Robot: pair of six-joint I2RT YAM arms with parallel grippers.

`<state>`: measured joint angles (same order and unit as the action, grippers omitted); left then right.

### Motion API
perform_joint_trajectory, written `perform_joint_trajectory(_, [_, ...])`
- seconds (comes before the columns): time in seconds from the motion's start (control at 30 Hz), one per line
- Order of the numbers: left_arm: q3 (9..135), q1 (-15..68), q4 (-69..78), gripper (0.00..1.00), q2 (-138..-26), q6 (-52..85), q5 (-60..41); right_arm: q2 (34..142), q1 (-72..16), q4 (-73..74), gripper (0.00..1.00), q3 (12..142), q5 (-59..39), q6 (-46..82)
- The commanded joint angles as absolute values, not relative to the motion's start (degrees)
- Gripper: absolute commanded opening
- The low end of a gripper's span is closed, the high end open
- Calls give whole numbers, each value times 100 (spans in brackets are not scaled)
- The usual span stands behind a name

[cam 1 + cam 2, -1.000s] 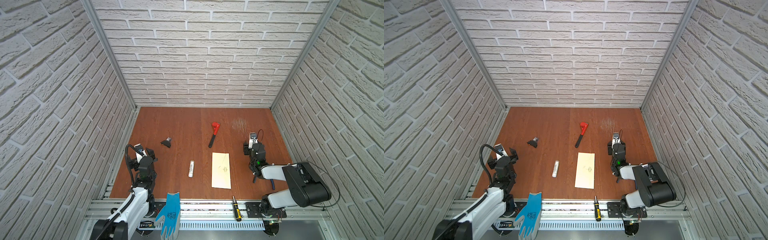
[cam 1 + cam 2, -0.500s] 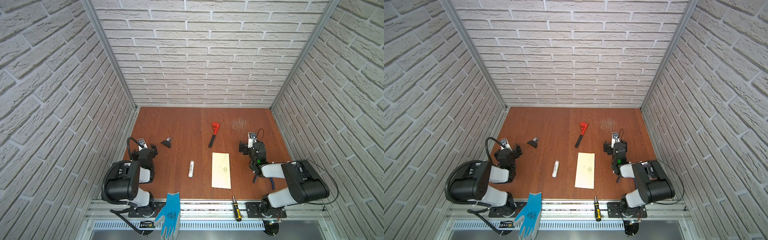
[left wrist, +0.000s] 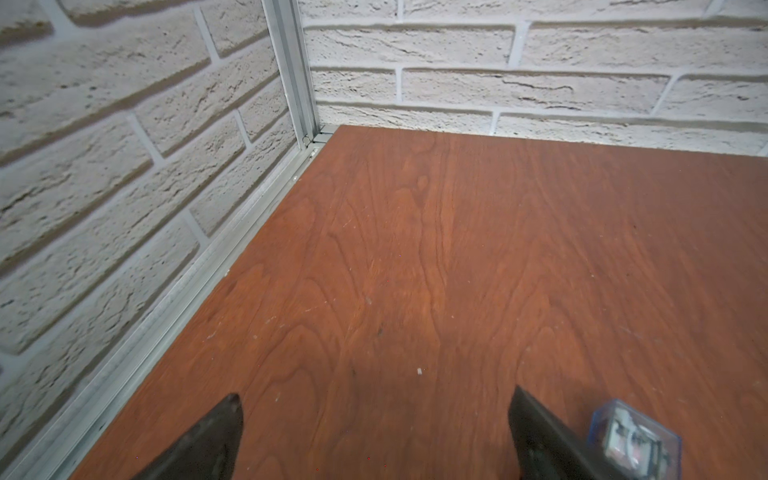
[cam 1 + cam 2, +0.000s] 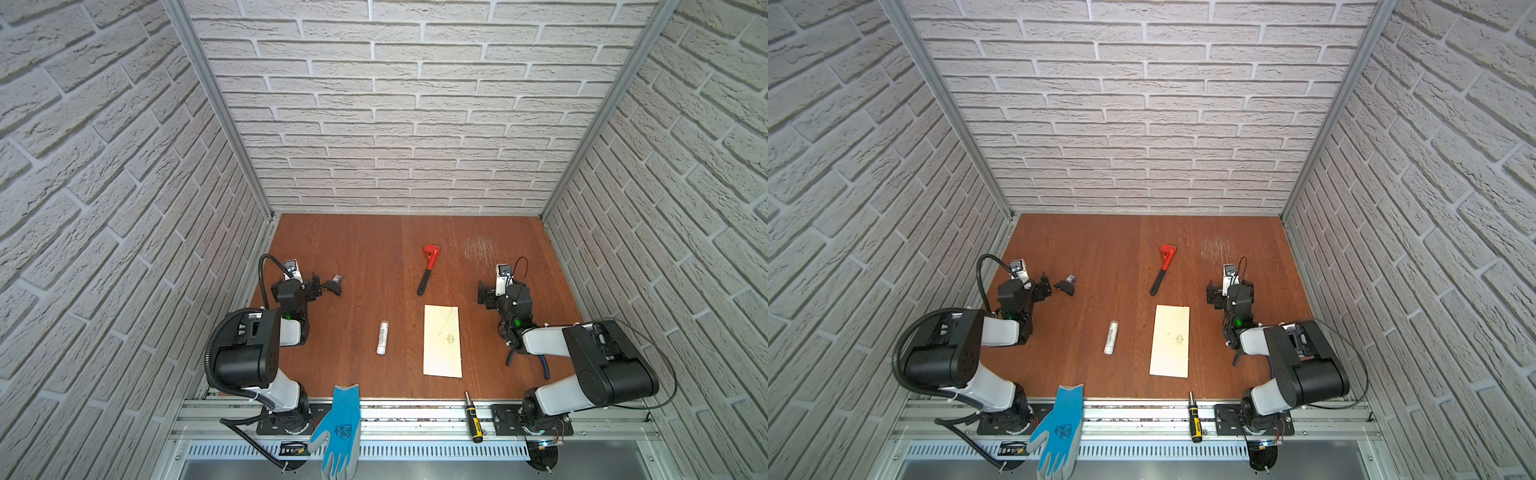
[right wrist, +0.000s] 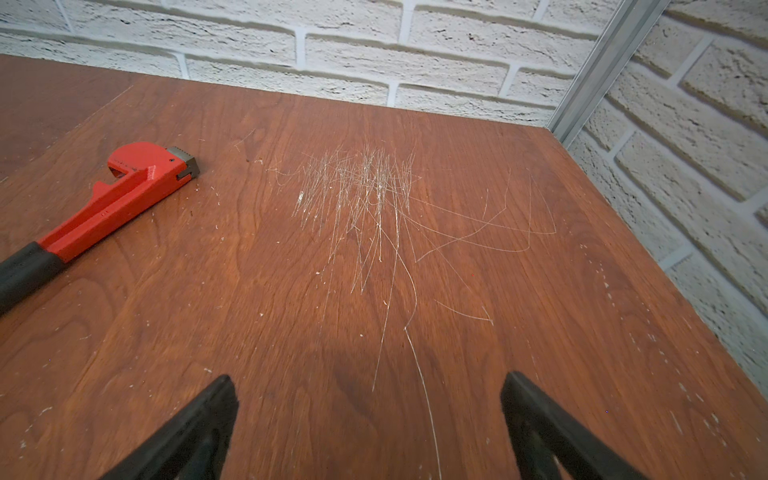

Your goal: Place the letter into the envelope and seal it

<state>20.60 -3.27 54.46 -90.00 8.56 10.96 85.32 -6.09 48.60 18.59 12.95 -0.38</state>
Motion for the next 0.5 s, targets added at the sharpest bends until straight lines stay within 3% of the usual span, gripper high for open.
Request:
perform_joint_trajectory(0.0, [2092,-345,5517,98,-9024,773,1030,8490,-578,5027,100,1969,1257,44])
perform_joint_trajectory(0.47, [2123,-265,5463,98,-9020,708,1143,8508,-553,4993,100,1995,1196,53])
